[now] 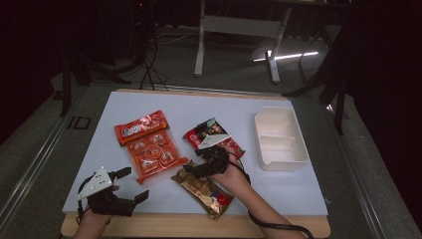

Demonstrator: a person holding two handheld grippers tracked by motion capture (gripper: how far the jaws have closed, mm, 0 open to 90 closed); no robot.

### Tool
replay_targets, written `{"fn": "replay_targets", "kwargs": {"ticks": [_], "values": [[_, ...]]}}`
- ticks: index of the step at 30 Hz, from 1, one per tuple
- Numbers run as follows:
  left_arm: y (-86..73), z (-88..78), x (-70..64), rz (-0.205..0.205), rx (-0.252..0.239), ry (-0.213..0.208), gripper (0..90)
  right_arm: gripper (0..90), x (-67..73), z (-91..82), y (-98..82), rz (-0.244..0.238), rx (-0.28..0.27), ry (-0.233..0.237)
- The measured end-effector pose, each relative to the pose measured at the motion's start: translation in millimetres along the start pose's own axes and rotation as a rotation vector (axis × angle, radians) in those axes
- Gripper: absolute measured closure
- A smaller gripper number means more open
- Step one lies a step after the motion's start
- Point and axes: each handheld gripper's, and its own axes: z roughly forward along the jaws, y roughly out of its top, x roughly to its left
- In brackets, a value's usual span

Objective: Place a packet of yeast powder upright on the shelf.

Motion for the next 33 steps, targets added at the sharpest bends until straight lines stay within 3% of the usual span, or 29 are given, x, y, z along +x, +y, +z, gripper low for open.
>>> {"fn": "replay_targets", "kwargs": {"ticks": [11, 18, 27, 33], "values": [[-0.3, 0.7, -0.2, 0.004, 0.009, -0.001, 0.1, 34.1, -10.1, 29.3, -8.3, 0.027, 0.097, 0.002], [-0.5, 1.5, -0.2, 0.004, 0.012, -0.001, 0.1, 37.6, -14.3, 44.0, -11.8, 0.039, 0.169, -0.028], [-0.8, 2.9, -0.3, 0.01, 0.023, -0.001, 0.1, 57.6, -12.9, 52.2, -13.3, 0.038, 0.24, 0.006], [-1.0, 3.5, -0.5, 0.014, 0.026, 0.002, 0.1, 70.1, -8.6, 54.5, -12.1, 0.027, 0.261, -0.048]]}}
